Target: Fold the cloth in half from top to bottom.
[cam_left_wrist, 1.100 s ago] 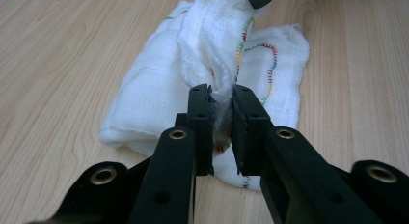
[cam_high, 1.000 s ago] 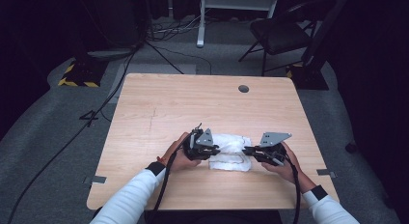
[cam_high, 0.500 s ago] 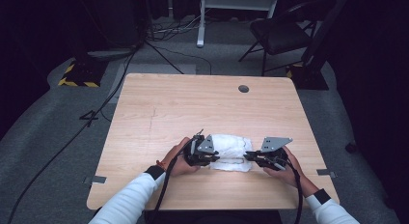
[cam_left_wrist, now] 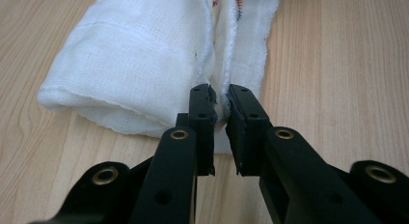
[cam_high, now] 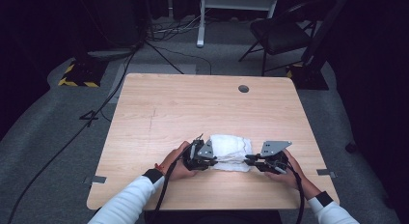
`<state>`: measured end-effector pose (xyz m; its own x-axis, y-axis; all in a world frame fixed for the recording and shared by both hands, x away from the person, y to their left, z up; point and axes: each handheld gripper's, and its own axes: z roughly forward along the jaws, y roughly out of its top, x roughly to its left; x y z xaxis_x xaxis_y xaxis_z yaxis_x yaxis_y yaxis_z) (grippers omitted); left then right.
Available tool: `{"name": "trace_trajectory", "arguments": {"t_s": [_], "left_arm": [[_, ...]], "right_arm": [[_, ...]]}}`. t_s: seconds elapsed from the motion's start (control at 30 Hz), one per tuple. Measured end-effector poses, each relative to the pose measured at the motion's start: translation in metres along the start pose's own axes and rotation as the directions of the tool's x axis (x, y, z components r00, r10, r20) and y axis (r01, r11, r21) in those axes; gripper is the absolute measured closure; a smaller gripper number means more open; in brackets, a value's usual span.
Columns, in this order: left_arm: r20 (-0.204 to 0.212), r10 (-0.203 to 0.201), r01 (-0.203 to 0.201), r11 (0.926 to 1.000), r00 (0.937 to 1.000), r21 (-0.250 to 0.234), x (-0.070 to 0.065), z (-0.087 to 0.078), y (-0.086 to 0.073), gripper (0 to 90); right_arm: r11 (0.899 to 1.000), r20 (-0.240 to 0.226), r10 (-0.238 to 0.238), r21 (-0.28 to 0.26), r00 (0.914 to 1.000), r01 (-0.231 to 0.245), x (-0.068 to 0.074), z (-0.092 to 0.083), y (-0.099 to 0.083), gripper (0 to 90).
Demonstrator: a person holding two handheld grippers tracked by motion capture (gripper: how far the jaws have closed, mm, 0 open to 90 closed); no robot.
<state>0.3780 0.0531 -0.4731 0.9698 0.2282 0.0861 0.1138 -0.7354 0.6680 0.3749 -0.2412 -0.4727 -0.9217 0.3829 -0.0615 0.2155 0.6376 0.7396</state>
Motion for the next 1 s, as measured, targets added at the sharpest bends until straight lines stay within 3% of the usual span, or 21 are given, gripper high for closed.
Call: {"name": "trace_trajectory", "arguments": {"t_s": [0.53,1.0], "left_arm": [[-0.002,-0.01,0.01,0.9999,1.0,0.006,-0.008,-0.003,-0.007,78.3],[-0.009,-0.038,0.038,0.9992,0.9992,0.009,-0.014,-0.018,-0.023,78.6]], "right_arm": [[1.0,-0.011,0.004,0.005,0.9999,-0.004,0.007,-0.006,-0.01,75.7],[1.0,-0.024,0.006,0.016,0.9997,-0.006,0.016,-0.017,-0.02,70.1]]}}
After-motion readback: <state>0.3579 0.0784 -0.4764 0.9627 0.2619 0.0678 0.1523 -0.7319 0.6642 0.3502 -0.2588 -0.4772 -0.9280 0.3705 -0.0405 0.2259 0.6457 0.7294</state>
